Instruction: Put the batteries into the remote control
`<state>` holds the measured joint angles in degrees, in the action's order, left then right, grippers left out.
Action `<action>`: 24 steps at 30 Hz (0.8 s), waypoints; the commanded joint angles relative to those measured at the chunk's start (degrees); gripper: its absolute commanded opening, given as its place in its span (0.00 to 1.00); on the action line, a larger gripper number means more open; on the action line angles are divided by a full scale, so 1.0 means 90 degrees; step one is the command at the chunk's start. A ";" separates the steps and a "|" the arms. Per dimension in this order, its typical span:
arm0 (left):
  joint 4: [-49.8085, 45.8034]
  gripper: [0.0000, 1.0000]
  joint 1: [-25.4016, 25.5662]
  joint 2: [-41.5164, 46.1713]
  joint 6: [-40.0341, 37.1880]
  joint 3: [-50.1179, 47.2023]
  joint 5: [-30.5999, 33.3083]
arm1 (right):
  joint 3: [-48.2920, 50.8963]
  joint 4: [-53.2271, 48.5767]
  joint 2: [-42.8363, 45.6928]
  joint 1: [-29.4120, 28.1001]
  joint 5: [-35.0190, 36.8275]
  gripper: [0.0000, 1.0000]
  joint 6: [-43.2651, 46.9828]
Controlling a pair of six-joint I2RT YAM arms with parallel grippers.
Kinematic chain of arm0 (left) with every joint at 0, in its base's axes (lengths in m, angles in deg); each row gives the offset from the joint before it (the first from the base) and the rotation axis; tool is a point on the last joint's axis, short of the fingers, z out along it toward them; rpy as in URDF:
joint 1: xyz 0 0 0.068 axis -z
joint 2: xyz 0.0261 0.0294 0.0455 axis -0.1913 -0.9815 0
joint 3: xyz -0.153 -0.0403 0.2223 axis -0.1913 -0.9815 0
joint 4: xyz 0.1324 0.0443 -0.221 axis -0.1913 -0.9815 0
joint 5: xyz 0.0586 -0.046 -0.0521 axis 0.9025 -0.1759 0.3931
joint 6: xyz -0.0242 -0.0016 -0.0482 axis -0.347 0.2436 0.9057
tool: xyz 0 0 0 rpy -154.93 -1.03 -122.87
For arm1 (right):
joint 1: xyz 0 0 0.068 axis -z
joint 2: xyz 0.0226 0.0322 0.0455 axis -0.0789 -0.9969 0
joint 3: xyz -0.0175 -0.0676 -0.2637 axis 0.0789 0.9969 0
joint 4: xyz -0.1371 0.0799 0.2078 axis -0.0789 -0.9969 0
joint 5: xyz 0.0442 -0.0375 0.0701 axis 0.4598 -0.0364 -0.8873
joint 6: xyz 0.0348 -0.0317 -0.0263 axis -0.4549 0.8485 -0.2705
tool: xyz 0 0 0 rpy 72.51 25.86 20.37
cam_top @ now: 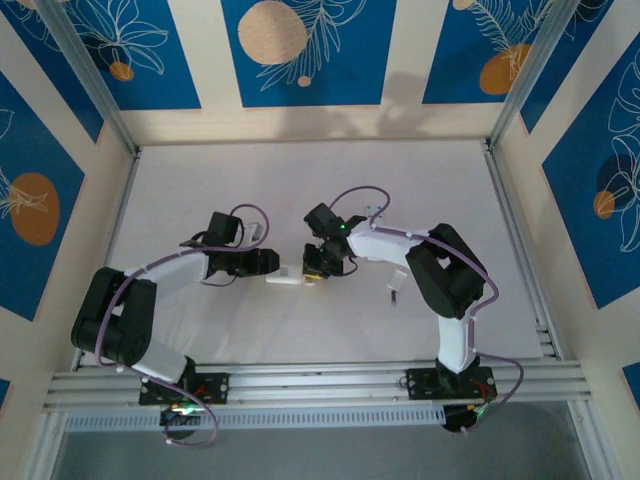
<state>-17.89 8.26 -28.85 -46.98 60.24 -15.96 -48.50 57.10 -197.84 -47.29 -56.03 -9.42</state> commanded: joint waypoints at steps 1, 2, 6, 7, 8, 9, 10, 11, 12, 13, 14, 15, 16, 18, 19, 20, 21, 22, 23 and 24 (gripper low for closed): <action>0.0037 0.60 -0.0014 0.0017 -0.0107 -0.0066 -0.0070 | 0.0095 0.0039 -0.0356 -0.0177 0.0251 0.13 0.0128; 0.0044 0.60 -0.0014 0.0016 -0.0105 -0.0066 -0.0070 | 0.0132 0.0100 -0.0397 -0.0211 0.0296 0.13 0.0132; 0.0024 0.60 -0.0011 0.0019 -0.0106 -0.0037 -0.0061 | 0.0217 0.0289 -0.0608 -0.0355 0.0567 0.13 0.0066; 0.0012 0.60 -0.0009 0.0019 -0.0110 -0.0028 -0.0060 | 0.0235 0.0307 -0.0667 -0.0388 0.0685 0.13 0.0049; -0.0002 0.60 -0.0014 0.0026 -0.0107 -0.0018 -0.0060 | 0.0261 0.0338 -0.0723 -0.0404 0.0781 0.13 0.0040; -0.0014 0.60 -0.0013 0.0041 -0.0122 -0.0008 -0.0053 | 0.0297 0.0413 -0.0774 -0.0411 0.0850 0.13 0.0040; -0.0031 0.60 -0.0010 0.0051 -0.0133 -0.0003 -0.0042 | 0.0355 0.0514 -0.0812 -0.0415 0.0910 0.13 0.0034; -0.0036 0.60 -0.0014 0.0056 -0.0150 -0.0001 -0.0019 | 0.0397 0.0617 -0.0875 -0.0400 0.0955 0.12 0.0013; -0.0043 0.60 -0.0014 0.0055 -0.0144 0.0002 -0.0013 | 0.0416 0.0670 -0.0939 -0.0378 0.0967 0.12 -0.0008; -0.0055 0.60 -0.0014 0.0055 -0.0153 0.0009 -0.0017 | 0.0435 0.0740 -0.0995 -0.0366 0.1017 0.12 -0.0037; -0.0054 0.60 -0.0014 0.0055 -0.0144 0.0011 -0.0020 | 0.0467 0.0825 -0.1048 -0.0355 0.1046 0.12 -0.0080; -0.0055 0.60 -0.0014 0.0055 -0.0134 0.0012 -0.0023 | 0.0506 0.0925 -0.1092 -0.0348 0.0989 0.12 -0.0095; -0.0065 0.60 -0.0014 0.0055 -0.0131 0.0018 -0.0026 | 0.0525 0.1013 -0.1121 -0.0345 0.0927 0.12 -0.0089; -0.0088 0.60 -0.0014 0.0075 -0.0159 0.0021 -0.0010 | 0.0581 0.1122 -0.1097 -0.0340 0.0830 0.11 -0.0146; -0.0105 0.60 -0.0014 0.0075 -0.0172 0.0031 -0.0001 | 0.0610 0.1158 -0.1022 -0.0345 0.0779 0.11 -0.0183; -0.0133 0.60 -0.0014 0.0083 -0.0189 0.0031 0.0012 | 0.0651 0.1200 -0.0905 -0.0344 0.0748 0.11 -0.0204; -0.0135 0.61 -0.0013 0.0094 -0.0192 0.0031 0.0017 | 0.0657 0.1166 -0.0750 -0.0332 0.0729 0.11 -0.0225; -0.0125 0.60 -0.0014 0.0085 -0.0193 0.0031 0.0023 | 0.0647 0.1127 -0.0595 -0.0320 0.0699 0.11 -0.0216; -0.0119 0.60 -0.0008 0.0076 -0.0193 0.0031 0.0011 | 0.0630 0.1081 -0.0415 -0.0300 0.0693 0.11 -0.0201; -0.0108 0.60 -0.0013 0.0066 -0.0194 0.0038 0.0008 | 0.0595 0.1015 -0.0213 -0.0296 0.0695 0.11 -0.0171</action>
<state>-17.98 8.26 -28.85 -47.03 60.24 -15.94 -45.55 65.03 -197.55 -49.47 -51.26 -10.62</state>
